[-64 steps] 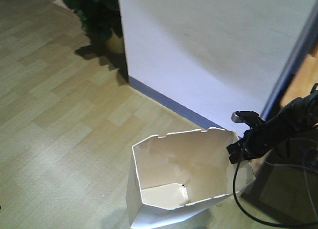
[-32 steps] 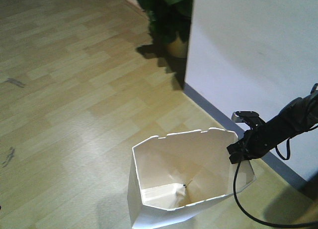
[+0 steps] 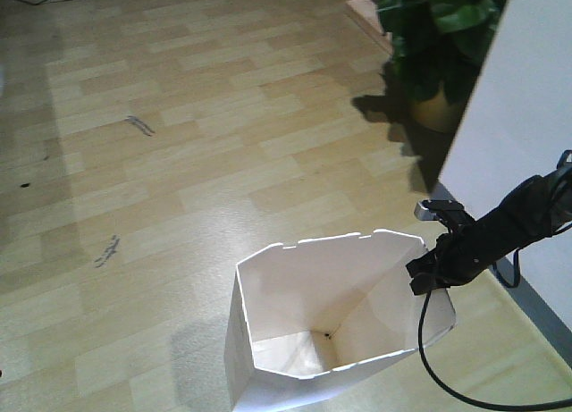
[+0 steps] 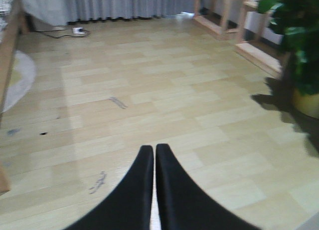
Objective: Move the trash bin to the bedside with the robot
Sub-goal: 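Drive the base away from the desk, turning toward the bed, holding the bin, then drive forward carrying the bin toward the bedside near the curtains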
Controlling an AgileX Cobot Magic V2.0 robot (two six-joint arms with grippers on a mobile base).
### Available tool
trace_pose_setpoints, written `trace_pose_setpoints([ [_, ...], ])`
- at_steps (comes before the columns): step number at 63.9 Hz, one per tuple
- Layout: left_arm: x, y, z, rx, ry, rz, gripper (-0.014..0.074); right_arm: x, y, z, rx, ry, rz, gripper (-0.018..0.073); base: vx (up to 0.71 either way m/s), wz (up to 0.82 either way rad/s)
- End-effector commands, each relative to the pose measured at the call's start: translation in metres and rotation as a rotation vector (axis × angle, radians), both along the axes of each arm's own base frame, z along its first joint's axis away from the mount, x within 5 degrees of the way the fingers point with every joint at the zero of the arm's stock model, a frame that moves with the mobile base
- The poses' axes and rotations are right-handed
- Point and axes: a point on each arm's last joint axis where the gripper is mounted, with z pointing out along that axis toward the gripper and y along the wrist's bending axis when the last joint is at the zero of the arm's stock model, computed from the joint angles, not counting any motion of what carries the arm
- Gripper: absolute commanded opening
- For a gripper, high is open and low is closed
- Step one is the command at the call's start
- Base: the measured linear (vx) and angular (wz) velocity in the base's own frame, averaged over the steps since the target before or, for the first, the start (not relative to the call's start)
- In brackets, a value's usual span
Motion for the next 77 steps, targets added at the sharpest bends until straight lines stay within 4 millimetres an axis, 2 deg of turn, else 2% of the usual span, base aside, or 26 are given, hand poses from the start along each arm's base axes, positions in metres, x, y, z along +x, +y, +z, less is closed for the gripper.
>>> trace_pose_setpoints([
  [1, 0.0008, -0.0003, 0.0054, 0.004, -0.077, -0.004, -0.0006, 0.0051, 0.0103, 0.0332, 0.146, 0.006, -0.02, -0.0005, 0.17, 0.47],
  [77, 0.0008, -0.0003, 0.0054, 0.004, -0.077, -0.004, -0.0006, 0.0051, 0.0103, 0.0332, 0.146, 0.006, -0.02, -0.0005, 0.28, 0.26],
])
